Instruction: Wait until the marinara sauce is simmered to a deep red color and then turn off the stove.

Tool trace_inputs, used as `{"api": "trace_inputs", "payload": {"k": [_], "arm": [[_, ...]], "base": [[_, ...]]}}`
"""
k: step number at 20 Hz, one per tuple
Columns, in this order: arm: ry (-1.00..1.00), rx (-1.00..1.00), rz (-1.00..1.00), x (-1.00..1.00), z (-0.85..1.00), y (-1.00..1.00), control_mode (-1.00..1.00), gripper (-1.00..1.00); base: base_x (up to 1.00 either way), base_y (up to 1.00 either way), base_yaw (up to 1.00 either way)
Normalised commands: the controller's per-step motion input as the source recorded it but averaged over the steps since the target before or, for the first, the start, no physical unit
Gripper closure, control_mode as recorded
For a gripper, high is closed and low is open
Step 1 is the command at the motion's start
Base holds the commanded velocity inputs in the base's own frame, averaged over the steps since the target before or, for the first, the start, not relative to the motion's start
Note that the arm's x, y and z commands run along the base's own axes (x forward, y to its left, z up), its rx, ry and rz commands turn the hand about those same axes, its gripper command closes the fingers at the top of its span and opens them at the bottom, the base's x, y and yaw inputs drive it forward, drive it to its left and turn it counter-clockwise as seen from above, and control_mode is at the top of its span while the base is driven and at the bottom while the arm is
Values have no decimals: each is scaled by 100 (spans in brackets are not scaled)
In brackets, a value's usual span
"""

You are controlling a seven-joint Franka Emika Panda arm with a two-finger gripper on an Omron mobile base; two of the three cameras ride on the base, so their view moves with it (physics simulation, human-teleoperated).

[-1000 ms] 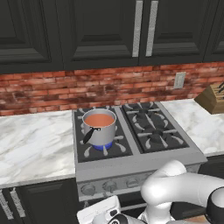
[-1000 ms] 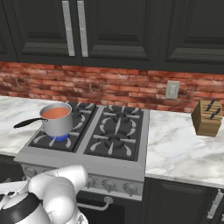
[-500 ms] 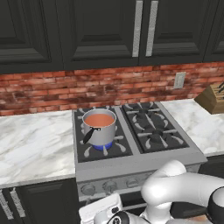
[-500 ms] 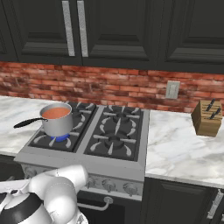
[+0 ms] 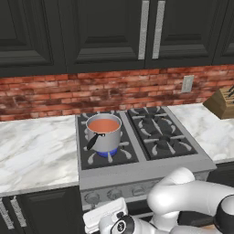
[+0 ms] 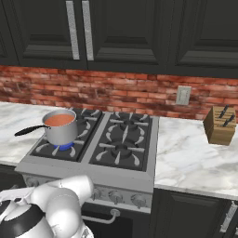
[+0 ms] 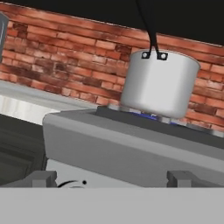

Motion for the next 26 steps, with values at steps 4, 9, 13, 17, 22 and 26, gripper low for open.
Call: {"api": "trace_inputs", "payload": {"k": [4, 9, 13, 17, 22, 26], "arm": [[1, 0, 0, 3, -15, 0, -100, -100], [3, 0, 0, 0, -18, 0, -100, -100], [1, 0, 0, 0, -27, 3, -100, -100], [0, 0, 0, 0, -20, 6, -100, -100], [0, 0, 0, 0, -21, 14, -100, -100], [0, 0, 0, 0, -9, 10, -100, -100]], "base": [[0, 0, 0], [0, 0, 0], [0, 0, 0], [0, 0, 0], [0, 0, 0], [0, 0, 0]]}}
